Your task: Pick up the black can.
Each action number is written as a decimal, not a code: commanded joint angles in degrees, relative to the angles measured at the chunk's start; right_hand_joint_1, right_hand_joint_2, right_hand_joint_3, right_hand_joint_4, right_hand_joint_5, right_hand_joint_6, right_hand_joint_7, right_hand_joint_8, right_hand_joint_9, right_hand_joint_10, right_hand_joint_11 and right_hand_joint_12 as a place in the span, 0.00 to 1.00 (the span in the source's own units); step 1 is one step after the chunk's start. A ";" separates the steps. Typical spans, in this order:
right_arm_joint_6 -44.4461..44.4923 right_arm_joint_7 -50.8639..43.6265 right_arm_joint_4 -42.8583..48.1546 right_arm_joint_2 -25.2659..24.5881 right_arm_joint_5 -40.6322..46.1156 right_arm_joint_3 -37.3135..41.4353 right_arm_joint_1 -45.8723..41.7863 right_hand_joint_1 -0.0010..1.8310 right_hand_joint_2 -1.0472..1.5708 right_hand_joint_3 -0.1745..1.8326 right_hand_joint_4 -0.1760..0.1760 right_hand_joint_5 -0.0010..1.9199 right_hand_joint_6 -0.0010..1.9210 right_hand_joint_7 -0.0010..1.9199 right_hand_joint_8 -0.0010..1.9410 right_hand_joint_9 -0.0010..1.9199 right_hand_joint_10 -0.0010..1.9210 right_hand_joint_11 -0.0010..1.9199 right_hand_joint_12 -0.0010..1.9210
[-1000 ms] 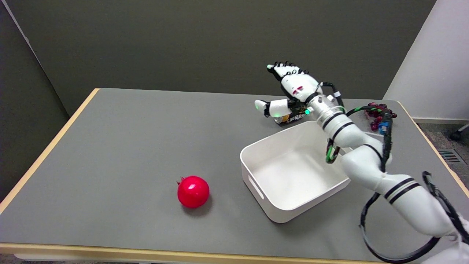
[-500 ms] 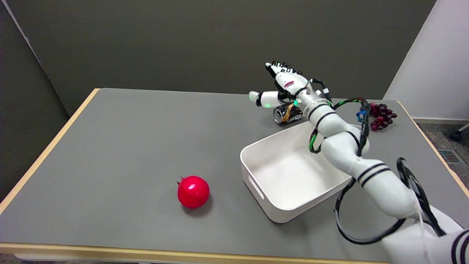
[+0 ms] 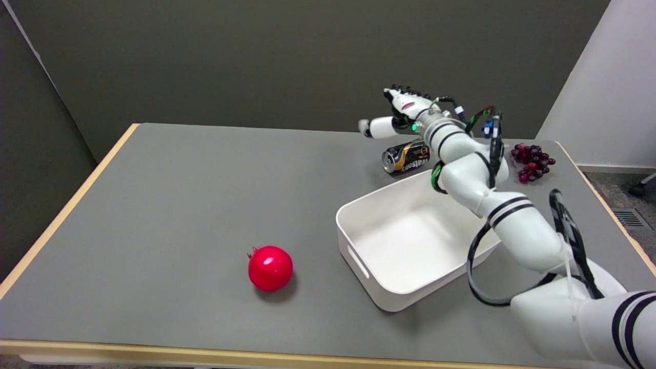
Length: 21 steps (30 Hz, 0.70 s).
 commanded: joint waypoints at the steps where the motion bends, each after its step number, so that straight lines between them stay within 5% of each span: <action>1: -42.92 19.61 22.44 12.82 -16.30 -7.40 0.79 0.23 0.63 0.56 0.00 0.03 0.10 0.01 0.12 0.00 0.07 0.00 0.35; 12: -61.94 20.07 40.71 16.03 -21.07 -9.52 -4.38 0.21 0.64 0.57 0.00 0.02 0.16 0.01 0.14 0.00 0.08 0.00 0.37; 18: -67.35 20.61 41.68 15.04 -24.08 -22.67 -0.19 0.20 0.64 0.56 0.00 0.02 0.20 0.01 0.17 0.00 0.10 0.00 0.38; 21: -68.01 24.00 41.49 13.67 -26.62 -28.65 0.95 0.11 0.65 0.46 0.00 0.02 0.23 0.01 0.20 0.00 0.14 0.00 0.43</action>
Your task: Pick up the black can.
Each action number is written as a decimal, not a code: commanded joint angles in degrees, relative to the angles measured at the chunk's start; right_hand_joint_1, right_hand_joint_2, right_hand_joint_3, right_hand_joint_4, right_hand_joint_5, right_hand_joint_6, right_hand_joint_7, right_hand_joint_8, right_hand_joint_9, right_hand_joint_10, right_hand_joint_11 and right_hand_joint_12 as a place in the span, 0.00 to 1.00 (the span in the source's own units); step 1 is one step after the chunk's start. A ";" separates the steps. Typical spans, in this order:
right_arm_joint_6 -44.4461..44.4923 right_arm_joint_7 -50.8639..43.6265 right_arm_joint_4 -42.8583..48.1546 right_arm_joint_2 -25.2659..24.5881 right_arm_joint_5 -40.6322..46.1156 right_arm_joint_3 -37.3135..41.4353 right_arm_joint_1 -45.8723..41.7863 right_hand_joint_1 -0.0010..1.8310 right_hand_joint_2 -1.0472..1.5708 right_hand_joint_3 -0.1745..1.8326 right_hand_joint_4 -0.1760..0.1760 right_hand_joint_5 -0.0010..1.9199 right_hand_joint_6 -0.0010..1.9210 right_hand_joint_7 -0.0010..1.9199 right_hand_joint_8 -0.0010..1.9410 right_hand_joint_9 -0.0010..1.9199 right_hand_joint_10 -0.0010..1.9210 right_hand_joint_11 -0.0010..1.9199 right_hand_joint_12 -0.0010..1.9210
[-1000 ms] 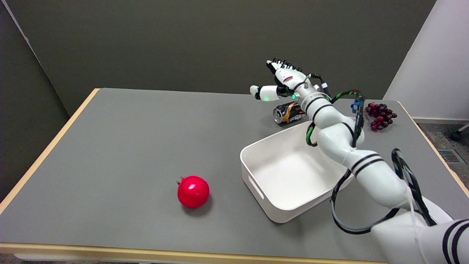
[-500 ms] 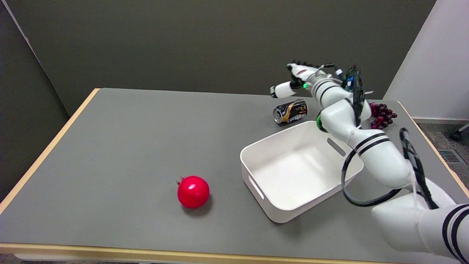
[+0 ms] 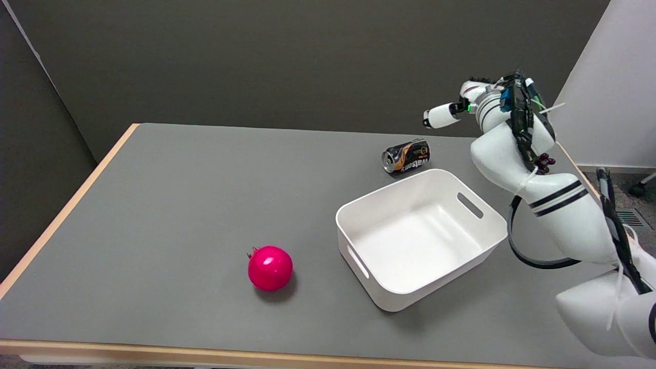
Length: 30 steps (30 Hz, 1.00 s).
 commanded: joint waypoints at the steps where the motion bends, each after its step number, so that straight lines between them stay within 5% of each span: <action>1: -23.56 9.26 14.86 1.49 -12.29 -22.52 2.26 0.11 0.65 0.46 0.00 0.02 0.23 0.01 0.21 0.00 0.15 0.00 0.43; 10: -23.16 14.11 11.54 -4.09 -18.35 -24.61 -1.92 0.11 0.61 0.51 0.00 0.02 0.25 0.02 0.25 0.00 0.18 0.00 0.42; 12: -23.25 16.18 10.74 -4.18 -18.36 -24.60 -2.94 0.12 0.65 0.41 0.00 0.03 0.23 0.04 0.22 0.00 0.21 0.00 0.43; 18: -23.09 20.29 5.99 -4.18 -15.32 -23.35 -3.52 0.12 0.66 0.40 0.00 0.02 0.21 0.04 0.23 0.00 0.22 0.00 0.43; 20: -21.76 22.02 4.06 -4.18 -14.22 -23.35 -3.44 0.11 0.62 0.49 0.00 0.02 0.11 0.01 0.23 0.00 0.20 0.00 0.44; 25: -14.87 26.43 -1.02 -4.18 -11.26 -23.07 -2.98 0.13 0.61 0.51 0.00 0.00 0.00 0.00 0.11 0.00 0.12 0.00 0.44; 30: -7.26 29.38 -4.11 -4.49 -10.20 -23.02 -1.18 0.17 0.61 0.49 0.04 0.00 0.00 0.00 0.00 0.00 0.02 0.00 0.44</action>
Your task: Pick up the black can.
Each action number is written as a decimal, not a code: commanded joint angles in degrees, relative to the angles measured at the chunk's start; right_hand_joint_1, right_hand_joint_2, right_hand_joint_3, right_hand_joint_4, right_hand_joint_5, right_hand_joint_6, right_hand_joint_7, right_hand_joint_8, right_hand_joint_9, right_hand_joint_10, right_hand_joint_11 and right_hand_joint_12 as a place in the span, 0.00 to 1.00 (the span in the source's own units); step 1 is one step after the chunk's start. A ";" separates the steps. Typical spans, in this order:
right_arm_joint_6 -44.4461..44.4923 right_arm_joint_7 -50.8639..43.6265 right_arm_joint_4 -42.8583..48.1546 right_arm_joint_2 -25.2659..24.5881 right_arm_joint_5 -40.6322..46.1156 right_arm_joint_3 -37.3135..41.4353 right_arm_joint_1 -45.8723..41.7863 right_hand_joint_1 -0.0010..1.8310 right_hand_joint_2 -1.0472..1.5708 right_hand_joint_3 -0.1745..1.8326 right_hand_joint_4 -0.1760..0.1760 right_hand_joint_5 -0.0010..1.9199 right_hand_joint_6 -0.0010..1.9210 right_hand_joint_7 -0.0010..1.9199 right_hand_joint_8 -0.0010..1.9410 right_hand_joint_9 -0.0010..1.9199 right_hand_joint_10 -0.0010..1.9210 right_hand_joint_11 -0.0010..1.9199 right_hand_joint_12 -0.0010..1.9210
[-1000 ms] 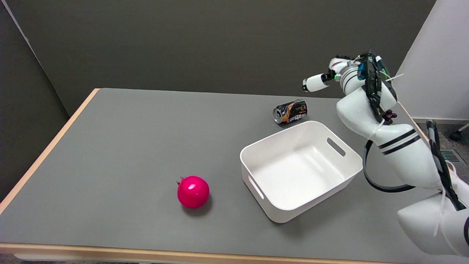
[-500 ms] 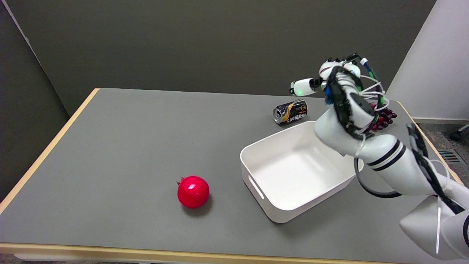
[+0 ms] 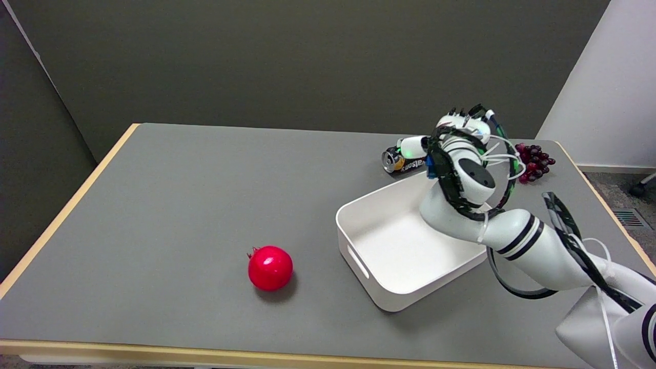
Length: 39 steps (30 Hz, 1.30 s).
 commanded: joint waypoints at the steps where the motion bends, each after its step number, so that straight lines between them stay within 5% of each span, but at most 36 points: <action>1: 13.01 12.26 -10.40 -1.50 3.16 -1.83 1.03 0.18 0.61 0.49 0.07 0.00 0.00 0.00 0.00 0.00 0.00 0.00 0.44; 4: 17.42 12.34 -10.61 -1.58 3.19 -1.07 1.23 0.20 0.64 0.39 0.09 0.00 0.00 0.00 0.00 0.00 0.00 0.00 0.45; 13: 25.57 13.38 -14.81 -1.50 3.51 3.58 0.73 0.23 0.63 0.38 0.19 0.00 0.00 0.00 0.00 0.00 0.00 0.00 0.45; 39: 35.73 16.97 -31.80 -2.46 7.59 3.38 5.80 0.25 0.63 0.38 0.17 0.00 0.00 0.00 0.00 0.00 0.00 0.00 0.46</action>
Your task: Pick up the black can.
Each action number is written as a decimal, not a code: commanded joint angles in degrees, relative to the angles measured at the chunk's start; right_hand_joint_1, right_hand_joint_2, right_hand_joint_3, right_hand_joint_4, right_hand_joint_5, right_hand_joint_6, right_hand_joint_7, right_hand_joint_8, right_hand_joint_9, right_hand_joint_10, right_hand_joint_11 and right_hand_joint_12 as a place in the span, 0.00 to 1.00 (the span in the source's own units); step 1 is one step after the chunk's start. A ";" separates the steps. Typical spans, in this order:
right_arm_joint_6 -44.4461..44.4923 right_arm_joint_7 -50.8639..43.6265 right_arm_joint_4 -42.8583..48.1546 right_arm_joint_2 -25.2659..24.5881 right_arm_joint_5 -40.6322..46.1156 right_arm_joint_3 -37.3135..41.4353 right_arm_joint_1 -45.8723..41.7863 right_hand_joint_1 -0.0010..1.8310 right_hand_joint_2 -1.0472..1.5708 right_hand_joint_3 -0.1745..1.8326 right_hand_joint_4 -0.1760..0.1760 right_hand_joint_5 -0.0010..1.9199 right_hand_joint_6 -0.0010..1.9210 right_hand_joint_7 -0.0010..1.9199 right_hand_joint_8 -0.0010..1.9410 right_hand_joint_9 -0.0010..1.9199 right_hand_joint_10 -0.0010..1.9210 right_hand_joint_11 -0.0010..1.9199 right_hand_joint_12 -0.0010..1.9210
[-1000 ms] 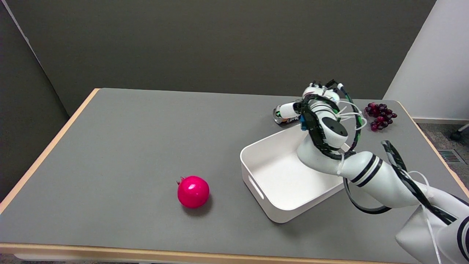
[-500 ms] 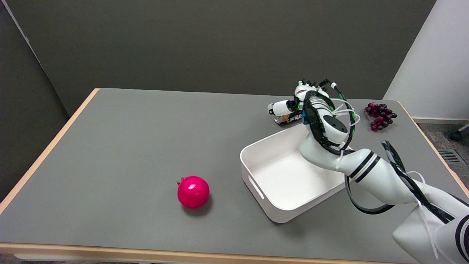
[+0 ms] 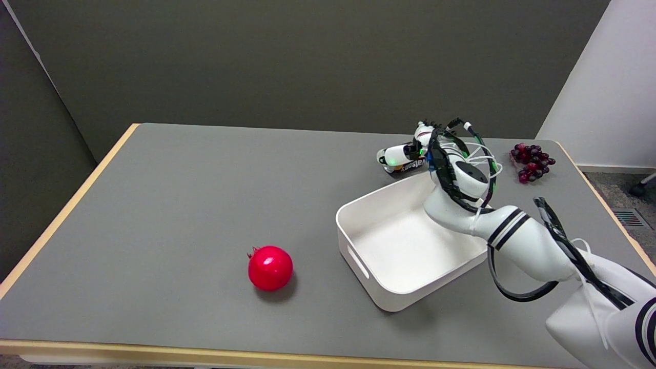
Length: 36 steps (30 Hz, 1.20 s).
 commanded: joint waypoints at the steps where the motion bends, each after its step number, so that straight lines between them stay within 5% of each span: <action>1: 9.33 3.28 -11.89 -1.09 2.58 -1.00 4.83 0.25 0.63 0.38 0.17 0.00 0.00 0.00 0.00 0.00 0.00 0.00 0.46; 24: 15.16 2.79 -17.98 -1.06 3.86 -0.86 7.06 0.25 0.63 0.38 0.14 0.00 0.00 0.00 0.00 0.00 0.00 0.00 0.45; 36: 15.00 1.31 -10.09 5.49 5.63 1.21 3.62 0.26 0.63 0.38 0.15 0.00 0.00 0.00 0.00 0.00 0.00 0.00 0.44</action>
